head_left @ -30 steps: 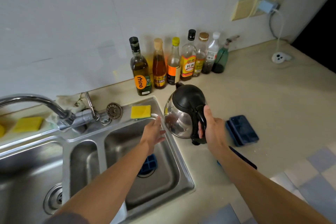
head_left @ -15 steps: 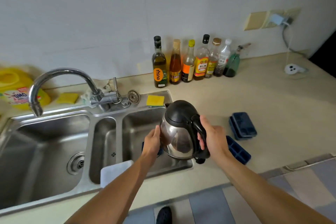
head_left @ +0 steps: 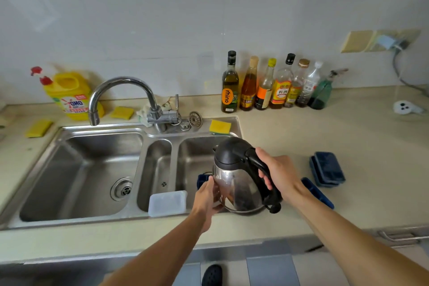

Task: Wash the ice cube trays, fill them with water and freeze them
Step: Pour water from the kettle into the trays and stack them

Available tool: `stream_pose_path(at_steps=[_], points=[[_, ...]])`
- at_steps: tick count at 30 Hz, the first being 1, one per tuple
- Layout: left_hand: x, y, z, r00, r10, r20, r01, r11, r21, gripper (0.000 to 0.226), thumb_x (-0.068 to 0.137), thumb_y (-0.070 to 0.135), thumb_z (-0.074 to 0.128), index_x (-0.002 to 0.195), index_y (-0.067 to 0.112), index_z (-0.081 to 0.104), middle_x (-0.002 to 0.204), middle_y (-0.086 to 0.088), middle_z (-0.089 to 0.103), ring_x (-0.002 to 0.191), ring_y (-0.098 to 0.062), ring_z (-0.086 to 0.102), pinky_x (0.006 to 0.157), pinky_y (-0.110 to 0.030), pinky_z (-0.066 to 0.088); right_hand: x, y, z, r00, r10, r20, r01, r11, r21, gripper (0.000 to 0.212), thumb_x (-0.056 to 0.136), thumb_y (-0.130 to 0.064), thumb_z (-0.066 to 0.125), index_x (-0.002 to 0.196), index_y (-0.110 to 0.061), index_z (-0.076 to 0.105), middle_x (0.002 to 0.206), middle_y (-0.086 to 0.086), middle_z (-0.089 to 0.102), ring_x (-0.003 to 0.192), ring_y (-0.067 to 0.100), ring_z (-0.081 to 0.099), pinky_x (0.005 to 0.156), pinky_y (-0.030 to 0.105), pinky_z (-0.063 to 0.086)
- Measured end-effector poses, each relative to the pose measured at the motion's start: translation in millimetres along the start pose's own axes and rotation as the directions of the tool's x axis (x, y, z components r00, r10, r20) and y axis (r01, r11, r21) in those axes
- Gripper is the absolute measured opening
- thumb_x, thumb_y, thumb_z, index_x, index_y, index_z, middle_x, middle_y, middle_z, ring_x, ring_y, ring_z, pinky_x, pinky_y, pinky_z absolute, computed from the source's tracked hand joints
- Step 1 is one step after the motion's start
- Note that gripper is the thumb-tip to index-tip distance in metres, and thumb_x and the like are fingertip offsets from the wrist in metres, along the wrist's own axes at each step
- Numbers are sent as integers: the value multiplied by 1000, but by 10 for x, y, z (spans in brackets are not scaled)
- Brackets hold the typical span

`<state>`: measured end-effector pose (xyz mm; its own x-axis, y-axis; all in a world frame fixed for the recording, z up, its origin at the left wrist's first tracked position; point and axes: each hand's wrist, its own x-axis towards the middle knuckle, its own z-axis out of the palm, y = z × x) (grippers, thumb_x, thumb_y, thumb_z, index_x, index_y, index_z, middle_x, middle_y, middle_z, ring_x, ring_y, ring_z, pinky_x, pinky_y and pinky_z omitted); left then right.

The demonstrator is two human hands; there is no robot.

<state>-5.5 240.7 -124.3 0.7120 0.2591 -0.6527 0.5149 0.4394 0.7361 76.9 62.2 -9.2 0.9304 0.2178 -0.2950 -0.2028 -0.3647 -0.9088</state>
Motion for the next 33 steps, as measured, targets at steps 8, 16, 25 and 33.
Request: stream_pose_path(at_steps=[8,16,25,33], points=[[-1,-28,-26,998,-65,-5,64,992,-111,42,107,41,44,104,12,74,100,-11,78,102,-33,71,64,-33,61,163,-64,-21,999,25,36,-21,994,-103,65,92,-59,59,53,-8,65,46,9,55,40,22,48,52,28,45],[36,-25,-17,997,-75,-4,73,987,-146,40,109,36,43,106,9,73,104,-15,76,101,-33,69,63,-32,60,271,-134,8,996,71,55,-63,990,-128,61,91,-55,61,58,-4,66,48,9,54,41,20,46,47,26,42],[103,-23,-76,994,-108,-3,106,982,-158,36,109,35,43,116,9,67,113,-17,71,108,-35,68,78,-39,60,389,-151,85,993,85,80,-72,984,-160,63,89,-59,61,63,-2,69,51,10,56,45,22,49,51,28,44],[137,-10,-87,988,-152,13,152,973,-175,35,108,34,44,127,9,59,122,-19,66,112,-36,65,100,-50,54,426,-181,124,991,104,79,-89,982,-166,66,90,-57,61,68,4,69,53,9,57,46,20,50,49,27,45]])
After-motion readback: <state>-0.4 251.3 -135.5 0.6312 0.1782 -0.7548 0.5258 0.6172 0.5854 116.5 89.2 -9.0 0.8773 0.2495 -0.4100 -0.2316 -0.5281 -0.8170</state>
